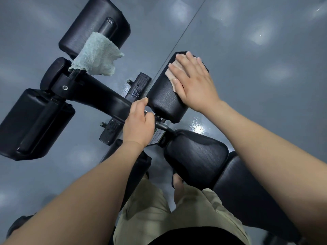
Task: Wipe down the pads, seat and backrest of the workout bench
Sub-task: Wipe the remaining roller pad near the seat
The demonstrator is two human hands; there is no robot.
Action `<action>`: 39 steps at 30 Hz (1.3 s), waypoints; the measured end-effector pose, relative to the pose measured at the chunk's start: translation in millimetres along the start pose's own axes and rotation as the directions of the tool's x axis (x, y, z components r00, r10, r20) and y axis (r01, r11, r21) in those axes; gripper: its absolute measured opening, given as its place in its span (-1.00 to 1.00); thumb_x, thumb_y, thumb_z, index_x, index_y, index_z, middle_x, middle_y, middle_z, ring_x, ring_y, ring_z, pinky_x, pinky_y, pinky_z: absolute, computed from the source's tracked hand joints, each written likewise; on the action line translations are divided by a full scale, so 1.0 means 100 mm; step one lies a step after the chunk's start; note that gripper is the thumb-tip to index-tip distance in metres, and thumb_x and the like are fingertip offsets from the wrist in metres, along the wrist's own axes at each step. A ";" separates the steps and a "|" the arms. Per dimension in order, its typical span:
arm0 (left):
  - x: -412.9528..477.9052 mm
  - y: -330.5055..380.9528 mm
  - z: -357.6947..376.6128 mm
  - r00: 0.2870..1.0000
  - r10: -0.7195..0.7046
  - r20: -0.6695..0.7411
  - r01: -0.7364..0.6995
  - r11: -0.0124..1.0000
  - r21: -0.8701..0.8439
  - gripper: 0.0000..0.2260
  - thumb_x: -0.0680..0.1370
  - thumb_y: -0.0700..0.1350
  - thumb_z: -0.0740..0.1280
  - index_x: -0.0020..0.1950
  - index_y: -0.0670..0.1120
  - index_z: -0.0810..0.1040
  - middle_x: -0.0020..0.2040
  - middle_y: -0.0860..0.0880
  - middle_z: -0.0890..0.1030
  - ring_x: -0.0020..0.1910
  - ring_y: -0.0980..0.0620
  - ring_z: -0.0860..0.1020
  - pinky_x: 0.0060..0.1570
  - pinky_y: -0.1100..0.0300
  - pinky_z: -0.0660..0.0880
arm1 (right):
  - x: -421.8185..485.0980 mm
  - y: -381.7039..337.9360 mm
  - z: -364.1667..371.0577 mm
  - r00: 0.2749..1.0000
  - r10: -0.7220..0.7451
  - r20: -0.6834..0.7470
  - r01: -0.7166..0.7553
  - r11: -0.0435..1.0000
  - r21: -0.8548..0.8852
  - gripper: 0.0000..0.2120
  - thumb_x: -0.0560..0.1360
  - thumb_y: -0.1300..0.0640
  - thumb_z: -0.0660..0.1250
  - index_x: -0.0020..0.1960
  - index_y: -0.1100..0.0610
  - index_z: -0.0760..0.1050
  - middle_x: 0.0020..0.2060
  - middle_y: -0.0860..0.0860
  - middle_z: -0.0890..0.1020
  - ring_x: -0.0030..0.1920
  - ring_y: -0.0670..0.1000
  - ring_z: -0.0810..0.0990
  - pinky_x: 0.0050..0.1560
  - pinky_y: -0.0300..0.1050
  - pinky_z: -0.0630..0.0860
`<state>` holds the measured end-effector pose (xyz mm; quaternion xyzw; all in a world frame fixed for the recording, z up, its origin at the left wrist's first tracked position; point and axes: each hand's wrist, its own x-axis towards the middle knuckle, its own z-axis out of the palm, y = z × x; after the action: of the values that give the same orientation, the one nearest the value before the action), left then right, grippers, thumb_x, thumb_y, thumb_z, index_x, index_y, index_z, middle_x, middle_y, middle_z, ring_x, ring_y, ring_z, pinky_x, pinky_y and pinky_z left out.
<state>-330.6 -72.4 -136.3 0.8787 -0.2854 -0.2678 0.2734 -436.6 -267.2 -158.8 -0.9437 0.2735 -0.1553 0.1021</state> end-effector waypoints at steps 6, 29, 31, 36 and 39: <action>0.00 0.01 0.00 1.000 0.009 -0.001 -0.009 1.000 0.001 -0.60 0.60 -0.14 0.15 0.45 0.04 0.42 0.45 0.19 0.38 0.28 0.17 0.42 0.18 0.32 0.24 | -0.03 0.18 -0.04 0.997 -0.060 0.038 0.060 0.998 0.011 -0.59 0.72 -0.08 0.05 0.52 -0.04 0.38 0.53 0.01 0.35 0.57 0.13 0.22 0.58 0.12 0.10; -0.02 0.03 -0.03 1.000 0.027 0.017 -0.027 0.999 0.042 -0.56 0.57 -0.13 0.16 0.45 0.10 0.32 0.46 0.20 0.32 0.09 0.06 0.50 -0.01 0.19 0.30 | 0.24 0.23 0.03 0.870 0.470 0.152 -0.492 0.794 0.357 -0.58 0.70 -0.07 0.03 0.52 -0.02 0.33 0.36 0.07 0.45 0.29 0.13 0.50 0.23 -0.05 0.41; -0.02 0.03 -0.03 0.999 0.026 0.024 -0.027 0.998 0.050 -0.54 0.58 -0.13 0.14 0.49 0.09 0.30 0.48 0.19 0.30 0.09 0.07 0.49 0.00 0.19 0.30 | 0.20 0.25 0.03 0.862 0.480 0.160 -0.503 0.778 0.377 -0.57 0.71 -0.06 0.03 0.54 -0.02 0.30 0.37 0.06 0.44 0.30 0.11 0.49 0.22 -0.09 0.38; -0.01 0.05 -0.03 0.999 -0.003 0.040 0.000 0.998 0.065 -0.51 0.61 -0.10 0.12 0.57 0.08 0.23 0.56 0.17 0.24 0.24 0.06 0.47 0.07 0.22 0.29 | -0.03 0.27 0.05 0.807 0.561 0.184 -0.580 0.692 0.430 -0.54 0.72 -0.06 -0.02 0.60 -0.04 0.17 0.46 -0.01 0.37 0.40 0.00 0.38 0.23 -0.19 0.28; 0.00 0.04 -0.02 0.999 -0.009 0.030 0.008 0.998 0.062 -0.51 0.61 -0.09 0.12 0.56 0.08 0.25 0.55 0.15 0.26 0.32 0.04 0.44 0.11 0.21 0.29 | -0.07 0.23 0.05 0.786 0.586 0.196 -0.605 0.666 0.437 -0.52 0.72 -0.06 -0.03 0.62 -0.01 0.12 0.53 0.00 0.30 0.49 -0.03 0.29 0.33 -0.16 0.26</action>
<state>-331.1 -74.1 -132.6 0.8836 -0.2939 -0.2736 0.2407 -451.6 -281.4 -171.6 -0.7497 0.5173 -0.1576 0.3815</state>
